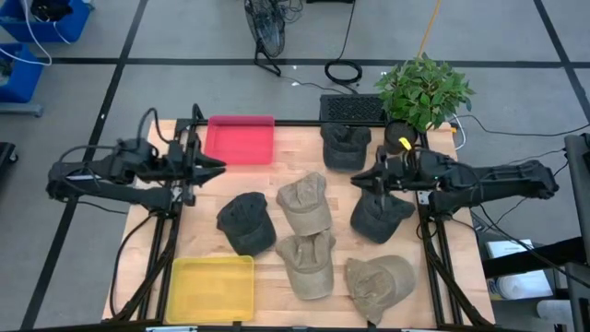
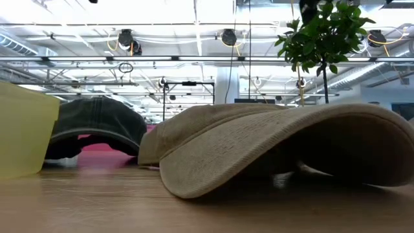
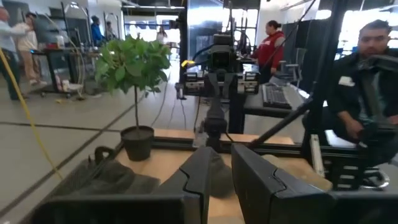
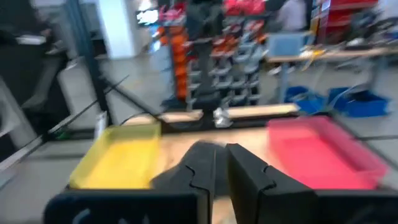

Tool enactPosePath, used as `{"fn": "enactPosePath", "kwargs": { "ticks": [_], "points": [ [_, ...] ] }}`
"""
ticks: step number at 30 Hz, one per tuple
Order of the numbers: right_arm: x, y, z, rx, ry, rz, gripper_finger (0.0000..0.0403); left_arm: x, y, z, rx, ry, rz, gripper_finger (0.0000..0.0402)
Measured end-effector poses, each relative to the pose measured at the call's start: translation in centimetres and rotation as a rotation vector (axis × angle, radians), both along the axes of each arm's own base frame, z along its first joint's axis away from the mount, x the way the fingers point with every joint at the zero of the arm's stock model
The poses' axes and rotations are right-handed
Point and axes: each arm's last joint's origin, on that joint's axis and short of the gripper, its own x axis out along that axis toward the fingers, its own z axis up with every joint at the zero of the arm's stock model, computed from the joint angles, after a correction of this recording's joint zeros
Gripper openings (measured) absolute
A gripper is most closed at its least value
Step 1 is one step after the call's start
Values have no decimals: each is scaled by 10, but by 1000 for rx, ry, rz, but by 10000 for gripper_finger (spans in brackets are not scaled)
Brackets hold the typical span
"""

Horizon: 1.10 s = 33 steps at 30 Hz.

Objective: Pick & Place hat
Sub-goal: Put the bottom left black cap into the red bin

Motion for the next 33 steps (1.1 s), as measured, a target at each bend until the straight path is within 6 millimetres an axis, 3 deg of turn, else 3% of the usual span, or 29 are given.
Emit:
{"fn": "enactPosePath", "kwargs": {
  "ticks": [6, 12, 17, 21, 28, 33],
  "points": [
    [19, -1, -4, -61, -31, -15, 63, 32, 0, -3, 20, -5, -11, 67],
    [41, 0, -7, -119, -101, -14, 87, 78, 0, -11, 84, -62, -10, 67],
    [50, 2, -20, -131, -19, 1, 95, 99, -2, -24, 63, -34, -42, 67],
    [41, 8, -24, -113, 63, 32, 96, 92, -7, -29, 6, 52, -101, 67],
    [-2, 19, -13, -119, 121, 12, 96, 45, -17, -12, -22, 46, -118, 67],
    [-19, 21, -16, -125, 91, 23, 96, 38, -25, -8, -6, 27, -166, 67]
  ]
}}
